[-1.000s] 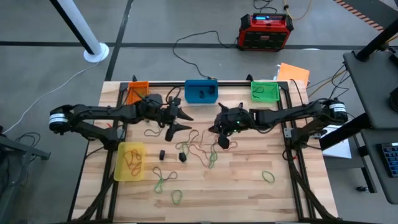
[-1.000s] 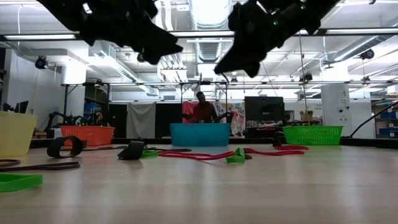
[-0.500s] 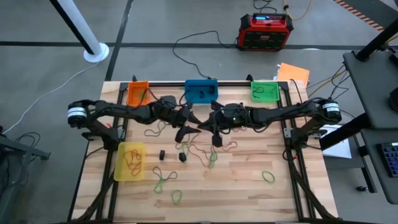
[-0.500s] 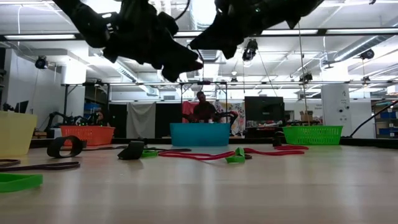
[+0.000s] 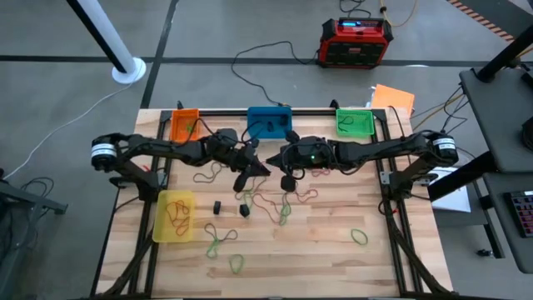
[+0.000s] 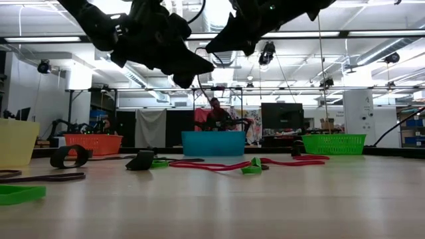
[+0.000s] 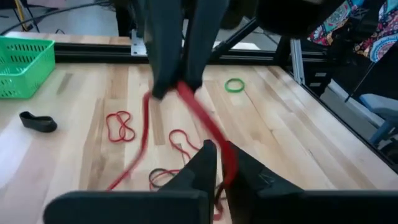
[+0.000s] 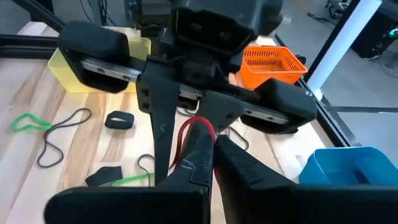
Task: Sort rubber bands into baskets
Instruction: Put the red rubber band into the yellow bin
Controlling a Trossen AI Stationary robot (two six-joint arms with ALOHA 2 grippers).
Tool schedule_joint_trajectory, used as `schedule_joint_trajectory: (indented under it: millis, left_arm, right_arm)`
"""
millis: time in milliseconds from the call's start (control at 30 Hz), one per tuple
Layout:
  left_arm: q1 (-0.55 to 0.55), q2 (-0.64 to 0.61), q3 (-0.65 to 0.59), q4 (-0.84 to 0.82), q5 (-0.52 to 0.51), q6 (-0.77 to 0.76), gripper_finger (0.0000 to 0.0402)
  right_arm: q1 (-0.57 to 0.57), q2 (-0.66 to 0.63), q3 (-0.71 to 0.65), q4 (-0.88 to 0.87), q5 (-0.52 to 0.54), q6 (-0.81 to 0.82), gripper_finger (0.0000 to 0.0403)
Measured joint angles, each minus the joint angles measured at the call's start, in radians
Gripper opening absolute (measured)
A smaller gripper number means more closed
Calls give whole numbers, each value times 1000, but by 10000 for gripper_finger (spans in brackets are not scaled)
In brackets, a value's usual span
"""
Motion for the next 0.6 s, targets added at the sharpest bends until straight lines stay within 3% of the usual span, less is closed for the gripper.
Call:
schedule_joint_trajectory:
  millis: [167, 367, 600]
  left_arm:
    - [-4, -9, 0, 0, 0, -30, 1]
    - [-4, -40, 0, -58, 0, -70, 0]
    - [-40, -192, 14, -398, -3, -102, 0]
  right_arm:
    - [0, 0, -2, -1, -2, 41, 24]
    - [0, 0, -3, -2, -3, 62, 97]
    - [-19, -14, -4, -54, -2, 38, 168]
